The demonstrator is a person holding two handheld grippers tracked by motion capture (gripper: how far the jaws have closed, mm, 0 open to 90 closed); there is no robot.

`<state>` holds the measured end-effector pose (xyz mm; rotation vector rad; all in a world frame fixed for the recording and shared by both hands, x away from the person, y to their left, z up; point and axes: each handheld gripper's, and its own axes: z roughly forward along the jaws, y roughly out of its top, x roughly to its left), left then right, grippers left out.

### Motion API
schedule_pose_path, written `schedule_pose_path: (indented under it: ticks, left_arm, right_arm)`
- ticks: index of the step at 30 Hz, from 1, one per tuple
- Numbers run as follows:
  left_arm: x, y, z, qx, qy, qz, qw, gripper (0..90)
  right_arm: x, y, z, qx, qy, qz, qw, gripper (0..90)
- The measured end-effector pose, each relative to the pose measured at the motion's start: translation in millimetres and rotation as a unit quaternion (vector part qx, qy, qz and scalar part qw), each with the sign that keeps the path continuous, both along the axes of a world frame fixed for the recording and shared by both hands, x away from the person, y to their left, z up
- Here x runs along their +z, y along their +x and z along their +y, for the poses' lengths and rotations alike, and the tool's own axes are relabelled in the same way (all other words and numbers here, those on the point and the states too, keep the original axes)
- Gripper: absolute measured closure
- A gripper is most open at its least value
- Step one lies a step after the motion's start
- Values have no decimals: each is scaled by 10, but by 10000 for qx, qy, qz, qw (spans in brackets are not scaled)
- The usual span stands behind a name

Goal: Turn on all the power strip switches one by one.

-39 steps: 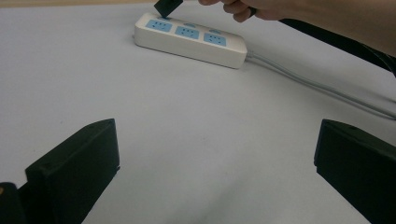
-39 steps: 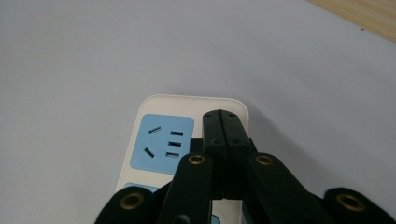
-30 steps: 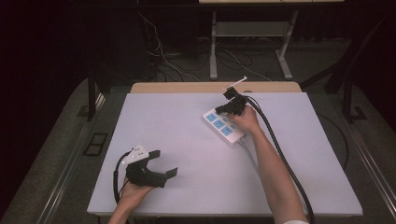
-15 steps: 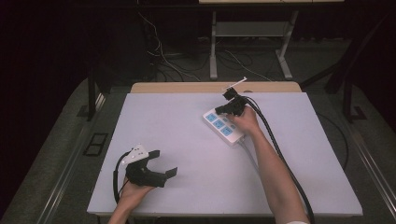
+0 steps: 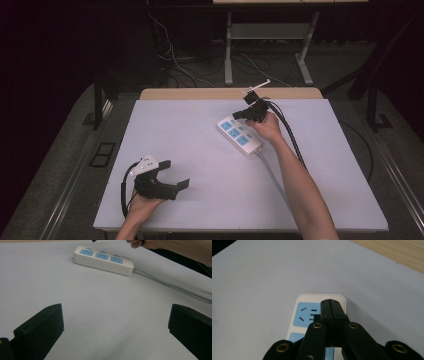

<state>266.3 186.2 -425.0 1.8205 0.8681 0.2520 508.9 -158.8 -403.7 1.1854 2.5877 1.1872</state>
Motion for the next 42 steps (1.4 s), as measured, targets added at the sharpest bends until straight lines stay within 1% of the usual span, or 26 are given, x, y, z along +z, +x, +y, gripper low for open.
schedule_pose_path:
  ticks: [2,4,9,11,14,17,19,21,22,23,25,27,28,31,33,37,42]
  left_arm:
    - [0,-1,-7,-7,-3,2,10000,0]
    - [-2,-1,-15,-19,2,7,10000,0]
    - [-1,-2,-29,-36,13,4,10000,0]
    - [-2,-1,-30,-30,13,5,10000,0]
    - [-3,1,-32,-29,17,6,10000,0]
    - [-2,-4,-40,-31,8,3,10000,0]
    - [0,-10,-46,-42,-1,0,10000,0]
    - [-1,-13,-56,-46,3,5,10000,0]
    - [0,-14,-59,-54,4,3,10000,0]
    - [0,-16,-60,-63,7,-2,10000,0]
    - [2,-18,-62,-66,0,0,10000,0]
    - [1,-18,-63,-68,-1,-1,10000,0]
    - [1,-18,-63,-69,-1,1,10000,0]
    - [-1,-14,-66,-70,-17,14,10000,0]
    - [0,-15,-68,-76,-12,9,10000,0]
    - [0,-19,-75,-79,-23,9,10000,0]
    - [2,-21,-75,-78,-25,10,10000,0]
  right_arm:
    - [45,-49,-44,49,-24,-25,10000,900]
    - [86,-102,-87,60,10,-48,10000,896]
    - [171,-246,-217,-25,83,-91,9999,740]
    - [207,-320,-281,-102,105,-121,9998,642]
    - [262,-447,-386,-187,224,-172,9994,494]
    - [302,-576,-488,-255,310,-185,9990,389]
    - [327,-696,-563,-309,394,-256,9984,310]
    - [340,-777,-606,-350,407,-254,9982,181]
    - [340,-836,-636,-242,434,-238,9985,100]
    - [342,-886,-662,-240,478,-248,9983,100]
    - [350,-997,-712,-255,521,-287,9979,8]
    - [349,-1117,-774,-289,726,-302,9965,4]
    - [343,-1176,-796,-290,744,-289,9964,4]
    - [312,-1338,-849,-309,739,-303,9963,4]
    - [292,-1477,-888,-320,712,-369,9963,4]
    - [273,-1711,-973,-341,758,-443,9956,4]
    - [242,-1963,-1087,-399,826,-523,9944,4]
